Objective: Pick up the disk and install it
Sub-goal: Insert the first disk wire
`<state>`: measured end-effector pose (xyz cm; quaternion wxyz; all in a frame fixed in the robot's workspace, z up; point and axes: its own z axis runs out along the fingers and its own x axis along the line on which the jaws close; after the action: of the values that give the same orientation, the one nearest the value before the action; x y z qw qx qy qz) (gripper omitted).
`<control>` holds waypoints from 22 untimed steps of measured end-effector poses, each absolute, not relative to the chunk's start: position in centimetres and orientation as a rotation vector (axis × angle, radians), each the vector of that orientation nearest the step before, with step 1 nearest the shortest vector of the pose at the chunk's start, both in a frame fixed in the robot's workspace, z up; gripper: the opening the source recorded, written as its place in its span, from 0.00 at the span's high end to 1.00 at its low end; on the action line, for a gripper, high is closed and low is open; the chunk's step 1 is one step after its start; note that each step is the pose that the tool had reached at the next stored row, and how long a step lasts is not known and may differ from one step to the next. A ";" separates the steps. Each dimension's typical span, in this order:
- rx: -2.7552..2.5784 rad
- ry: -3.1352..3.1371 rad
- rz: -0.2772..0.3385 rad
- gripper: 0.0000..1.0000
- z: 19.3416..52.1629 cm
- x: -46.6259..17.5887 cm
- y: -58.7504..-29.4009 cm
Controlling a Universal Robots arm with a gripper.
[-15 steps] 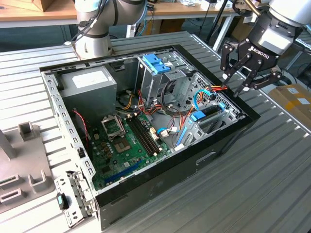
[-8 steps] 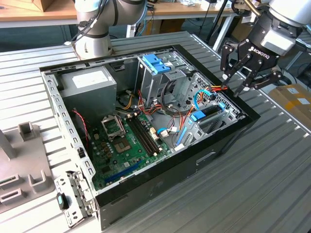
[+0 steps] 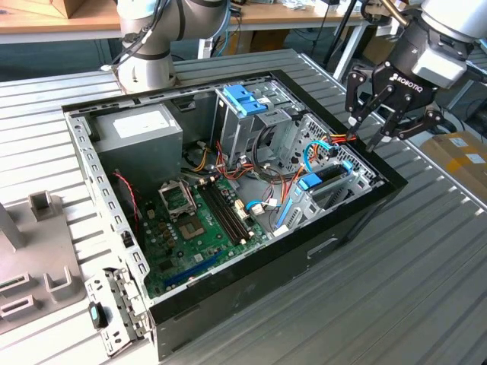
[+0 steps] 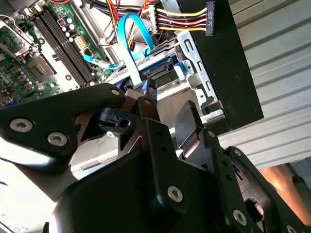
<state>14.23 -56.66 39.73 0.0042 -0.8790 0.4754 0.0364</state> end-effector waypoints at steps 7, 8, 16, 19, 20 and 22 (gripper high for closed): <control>-2.778 1.446 0.114 0.58 39.7 14.2 -56.7; -2.782 1.440 0.114 0.58 39.7 14.2 -56.7; -2.812 1.383 0.115 0.58 39.7 14.2 -56.7; -2.823 1.362 0.115 0.58 39.7 14.2 -56.7; -2.826 1.356 0.115 0.58 39.7 14.2 -56.7; -2.833 1.343 0.115 0.58 39.7 14.2 -56.7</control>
<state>14.22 -56.66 39.73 0.0023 -0.9030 0.4281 0.0366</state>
